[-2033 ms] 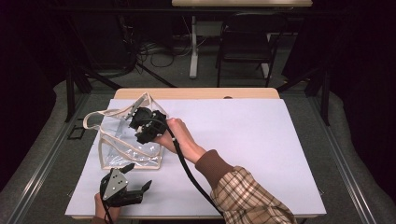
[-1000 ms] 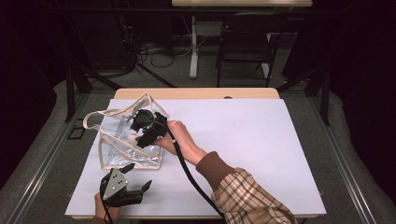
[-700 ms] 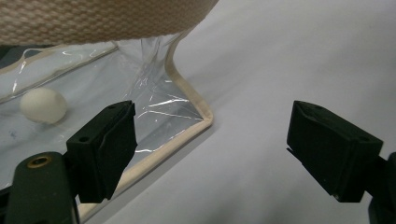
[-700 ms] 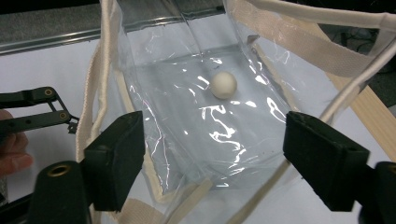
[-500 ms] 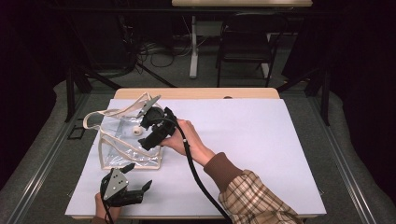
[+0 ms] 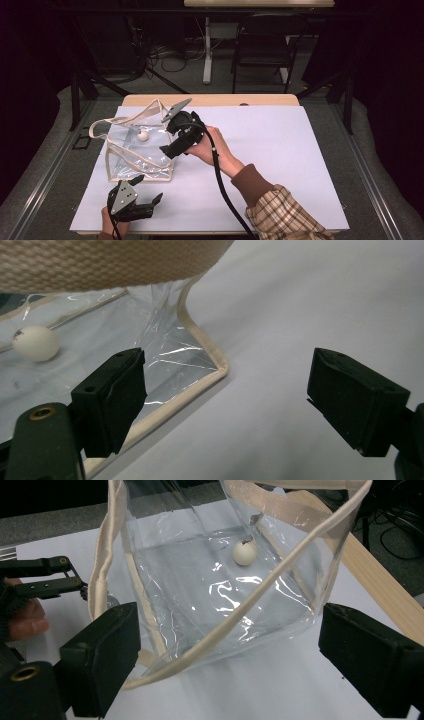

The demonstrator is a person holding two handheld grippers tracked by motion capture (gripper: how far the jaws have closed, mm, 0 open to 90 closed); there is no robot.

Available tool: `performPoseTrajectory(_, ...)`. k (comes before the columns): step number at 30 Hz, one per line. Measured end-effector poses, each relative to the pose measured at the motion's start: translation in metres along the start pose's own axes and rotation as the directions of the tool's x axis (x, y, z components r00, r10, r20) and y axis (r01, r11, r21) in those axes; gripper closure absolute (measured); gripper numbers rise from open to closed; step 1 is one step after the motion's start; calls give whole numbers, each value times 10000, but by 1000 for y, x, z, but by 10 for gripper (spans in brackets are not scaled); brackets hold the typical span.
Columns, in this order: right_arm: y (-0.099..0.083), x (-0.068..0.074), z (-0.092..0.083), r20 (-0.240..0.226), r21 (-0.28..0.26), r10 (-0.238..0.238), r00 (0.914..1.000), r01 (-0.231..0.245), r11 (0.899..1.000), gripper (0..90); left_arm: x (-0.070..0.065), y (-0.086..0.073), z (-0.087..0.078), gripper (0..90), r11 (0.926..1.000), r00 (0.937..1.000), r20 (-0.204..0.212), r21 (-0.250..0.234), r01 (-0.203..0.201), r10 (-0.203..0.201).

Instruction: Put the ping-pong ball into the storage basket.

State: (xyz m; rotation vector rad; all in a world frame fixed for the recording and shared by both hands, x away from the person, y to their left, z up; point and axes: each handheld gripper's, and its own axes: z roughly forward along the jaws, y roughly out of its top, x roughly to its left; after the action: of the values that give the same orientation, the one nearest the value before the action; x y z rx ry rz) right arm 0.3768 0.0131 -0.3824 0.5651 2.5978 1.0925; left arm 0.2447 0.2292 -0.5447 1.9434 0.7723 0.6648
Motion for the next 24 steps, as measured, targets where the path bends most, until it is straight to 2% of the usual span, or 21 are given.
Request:
performPoseTrajectory(15, -21, -13, -13, 311, 66, 343, 9989, -346, 9994, 18, 0, 0, -1, 161, 10000, 10000, 30, 22, -48, 48)
performPoseTrajectory(24, -41, -20, -22, 604, 94, 547, 9967, -553, 9984, 2, 0, -1, -1, 161, 10000, 10000, 38, 24, -73, 73)
